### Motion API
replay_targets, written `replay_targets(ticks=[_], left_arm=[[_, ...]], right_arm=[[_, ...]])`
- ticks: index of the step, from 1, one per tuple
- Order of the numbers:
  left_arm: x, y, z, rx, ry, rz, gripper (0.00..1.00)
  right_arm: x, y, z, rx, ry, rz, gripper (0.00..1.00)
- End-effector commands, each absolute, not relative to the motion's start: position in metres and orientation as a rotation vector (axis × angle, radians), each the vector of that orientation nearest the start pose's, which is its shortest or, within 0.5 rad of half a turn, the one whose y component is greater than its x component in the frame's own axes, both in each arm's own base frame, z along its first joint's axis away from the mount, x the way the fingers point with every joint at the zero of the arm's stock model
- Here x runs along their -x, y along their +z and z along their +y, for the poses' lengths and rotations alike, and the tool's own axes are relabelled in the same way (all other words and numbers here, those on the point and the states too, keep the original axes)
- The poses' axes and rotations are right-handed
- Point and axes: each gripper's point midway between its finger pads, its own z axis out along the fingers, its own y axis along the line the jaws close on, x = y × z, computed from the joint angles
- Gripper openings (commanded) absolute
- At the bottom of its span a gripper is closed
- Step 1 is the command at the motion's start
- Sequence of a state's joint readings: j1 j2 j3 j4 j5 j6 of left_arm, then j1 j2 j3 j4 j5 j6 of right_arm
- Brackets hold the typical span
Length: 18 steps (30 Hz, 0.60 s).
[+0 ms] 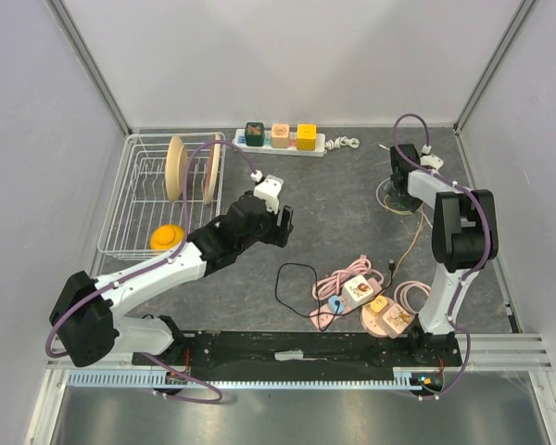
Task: Insert the plug
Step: Pick up the plug from the center of the board.
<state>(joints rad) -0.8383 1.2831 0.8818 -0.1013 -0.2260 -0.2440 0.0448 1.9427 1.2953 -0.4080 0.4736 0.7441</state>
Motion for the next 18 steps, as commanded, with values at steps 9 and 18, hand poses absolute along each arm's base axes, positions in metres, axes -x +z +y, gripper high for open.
replay_targets(ticks=[9, 18], left_arm=[[-0.289, 0.204, -0.268, -0.450, -0.495, 1.928, 0.79], [-0.282, 0.247, -0.291, -0.305, -0.755, 1.844, 0.78]], right_arm=[[-0.448, 0.078, -0.030, -0.968, -0.243, 2.199, 0.35], [-0.430, 0.174, 0.044, -0.612, 0.154, 2.096, 0.19]])
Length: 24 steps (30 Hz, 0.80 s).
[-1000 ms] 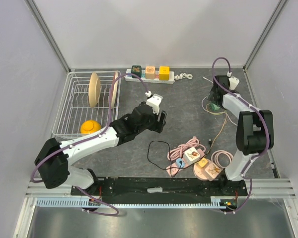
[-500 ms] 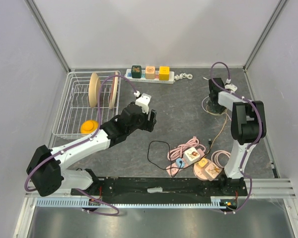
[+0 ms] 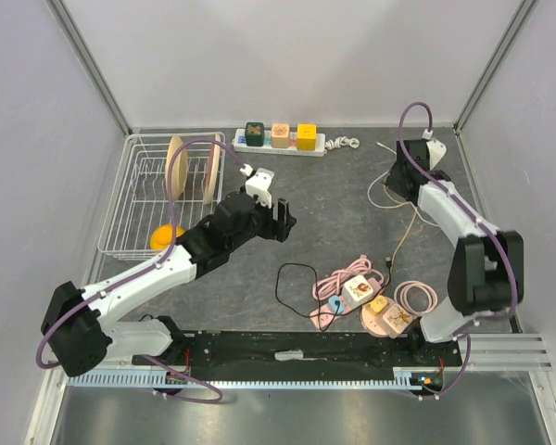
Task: Insert the plug
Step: Pick up the plug from the center of the board, then adjust the plug.
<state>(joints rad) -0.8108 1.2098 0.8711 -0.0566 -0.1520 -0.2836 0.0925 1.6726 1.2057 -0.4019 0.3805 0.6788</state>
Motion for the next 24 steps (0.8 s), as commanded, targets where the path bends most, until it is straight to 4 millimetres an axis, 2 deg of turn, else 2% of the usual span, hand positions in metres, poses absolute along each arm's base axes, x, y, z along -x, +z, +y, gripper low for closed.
replay_targets(ticks=[1, 2, 3, 4, 5, 6, 7, 8, 9, 11, 12, 15, 16, 17, 18, 19, 20, 21, 22, 24], left_arm=[[-0.281, 0.251, -0.293, -0.259, -0.801, 1.844, 0.78], [-0.281, 0.261, -0.296, -0.230, -0.839, 1.816, 0.78], [-0.282, 0.268, -0.298, -0.185, -0.879, 1.809, 0.78], [-0.282, 0.274, -0.299, -0.165, -0.902, 1.798, 0.78], [-0.282, 0.284, -0.301, -0.143, -0.929, 1.776, 0.78], [-0.283, 0.291, -0.301, -0.113, -0.955, 1.767, 0.78], [-0.284, 0.295, -0.302, -0.106, -0.969, 1.760, 0.78], [-0.285, 0.303, -0.303, -0.093, -0.983, 1.747, 0.78], [-0.287, 0.306, -0.302, -0.070, -0.994, 1.747, 0.78], [-0.290, 0.314, -0.301, -0.052, -1.001, 1.741, 0.78], [-0.291, 0.311, -0.300, -0.043, -0.995, 1.760, 0.78], [-0.292, 0.309, -0.298, -0.038, -0.982, 1.773, 0.78], [-0.291, 0.307, -0.297, -0.037, -0.982, 1.776, 0.78], [-0.291, 0.303, -0.297, -0.037, -0.975, 1.786, 0.77], [-0.290, 0.301, -0.296, -0.036, -0.973, 1.794, 0.77], [-0.289, 0.299, -0.295, -0.037, -0.969, 1.802, 0.78], [-0.288, 0.294, -0.294, -0.037, -0.960, 1.815, 0.77], [-0.287, 0.293, -0.293, -0.038, -0.958, 1.817, 0.77], [-0.287, 0.292, -0.292, -0.042, -0.953, 1.822, 0.77], [-0.285, 0.297, -0.289, -0.047, -0.945, 1.808, 0.77]], right_arm=[[-0.423, 0.174, 0.058, -0.552, 0.201, 2.102, 0.19], [-0.422, 0.187, 0.077, -0.450, 0.284, 2.075, 0.19], [-0.416, 0.209, 0.086, -0.394, 0.343, 2.019, 0.18], [-0.406, 0.206, 0.098, -0.332, 0.398, 2.019, 0.17], [-0.407, 0.224, 0.109, -0.252, 0.456, 1.940, 0.17], [-0.393, 0.246, 0.133, -0.129, 0.608, 1.879, 0.15], [-0.383, 0.236, 0.142, -0.082, 0.666, 1.877, 0.15], [-0.379, 0.245, 0.150, -0.031, 0.714, 1.839, 0.15], [-0.365, 0.248, 0.165, 0.072, 0.794, 1.838, 0.13], [-0.349, 0.239, 0.179, 0.127, 0.886, 1.858, 0.13], [-0.341, 0.238, 0.184, 0.105, 0.949, 1.870, 0.13], [-0.323, 0.196, 0.186, 0.048, 1.003, 2.029, 0.06], [-0.316, 0.187, 0.190, 0.070, 1.025, 2.080, 0.06], [-0.305, 0.169, 0.187, 0.040, 1.023, 2.184, 0.05], [-0.302, 0.162, 0.186, 0.038, 1.016, 2.227, 0.04], [-0.309, 0.173, 0.183, 0.089, 0.967, 2.209, 0.04], [-0.309, 0.174, 0.176, 0.093, 0.909, 2.244, 0.04], [-0.318, 0.191, 0.169, 0.106, 0.856, 2.205, 0.04], [-0.339, 0.236, 0.154, 0.097, 0.795, 2.093, 0.04], [-0.363, 0.296, 0.121, 0.042, 0.650, 1.936, 0.02]])
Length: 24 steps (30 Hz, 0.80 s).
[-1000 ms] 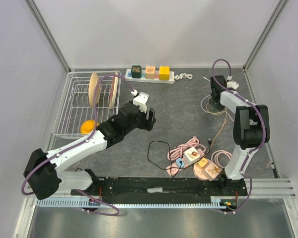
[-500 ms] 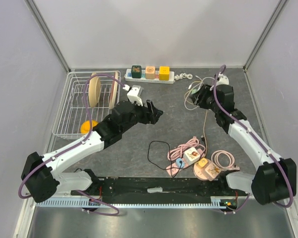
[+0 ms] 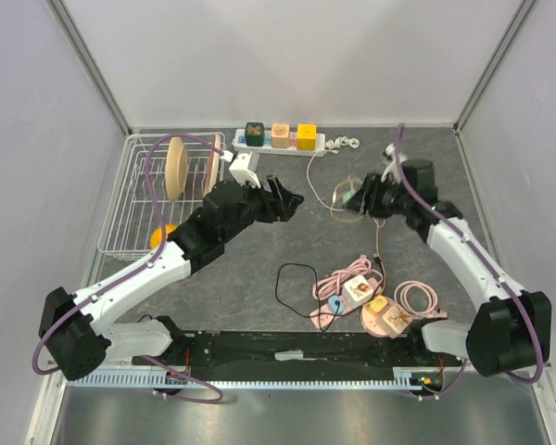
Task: Insert the plug
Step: Adjust the plug.
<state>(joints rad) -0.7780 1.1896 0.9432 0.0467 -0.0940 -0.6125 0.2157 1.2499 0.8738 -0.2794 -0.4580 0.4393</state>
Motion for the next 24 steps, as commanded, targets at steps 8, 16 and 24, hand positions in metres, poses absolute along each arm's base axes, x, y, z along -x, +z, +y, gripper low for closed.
replay_targets(ticks=[8, 16, 24], left_arm=[[-0.286, 0.302, -0.273, -0.038, -0.874, 1.784, 0.77], [-0.283, 0.301, -0.285, -0.075, -0.924, 1.794, 0.77], [-0.275, 0.279, -0.312, -0.147, -1.028, 1.890, 0.77]], right_arm=[[-0.343, 0.522, 0.048, -0.115, 0.345, 1.209, 0.00], [-0.325, 0.301, 0.168, 0.170, 0.907, 1.828, 0.02], [-0.274, 0.213, 0.212, 0.150, 1.117, 2.007, 0.01]])
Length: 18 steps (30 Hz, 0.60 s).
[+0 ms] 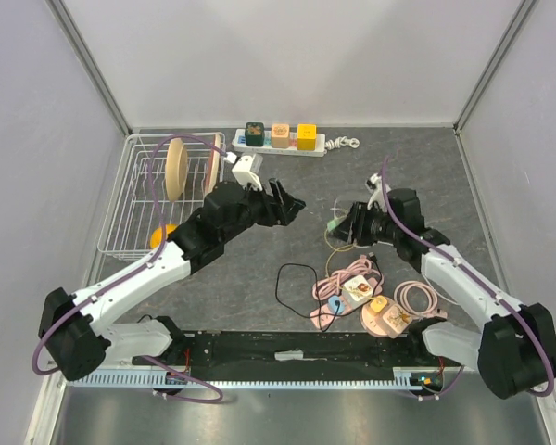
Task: Insert the plug
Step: Adjust the plug.
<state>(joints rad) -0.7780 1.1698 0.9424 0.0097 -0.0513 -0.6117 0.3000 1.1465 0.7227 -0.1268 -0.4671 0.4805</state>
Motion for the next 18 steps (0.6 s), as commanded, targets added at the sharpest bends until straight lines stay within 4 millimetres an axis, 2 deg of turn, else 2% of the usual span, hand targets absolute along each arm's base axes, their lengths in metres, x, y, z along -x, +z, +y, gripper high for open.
replay_targets(ticks=[1, 6, 9, 15, 18], left_arm=[[-0.274, 0.275, -0.314, -0.155, -1.037, 1.905, 0.77], [-0.266, 0.251, -0.328, -0.154, -1.110, 2.017, 0.77], [-0.261, 0.246, -0.336, -0.142, -1.162, 2.049, 0.77], [-0.256, 0.259, -0.349, -0.136, -1.249, 2.022, 0.77], [-0.253, 0.257, -0.355, -0.138, -1.275, 2.036, 0.76]], right_arm=[[-0.273, 0.211, 0.214, 0.149, 1.133, 1.984, 0.01], [-0.266, 0.215, 0.218, 0.196, 1.157, 1.921, 0.01], [-0.260, 0.212, 0.220, 0.248, 1.145, 1.891, 0.01], [-0.254, 0.208, 0.224, 0.286, 1.132, 1.855, 0.01], [-0.253, 0.210, 0.227, 0.302, 1.130, 1.834, 0.01]])
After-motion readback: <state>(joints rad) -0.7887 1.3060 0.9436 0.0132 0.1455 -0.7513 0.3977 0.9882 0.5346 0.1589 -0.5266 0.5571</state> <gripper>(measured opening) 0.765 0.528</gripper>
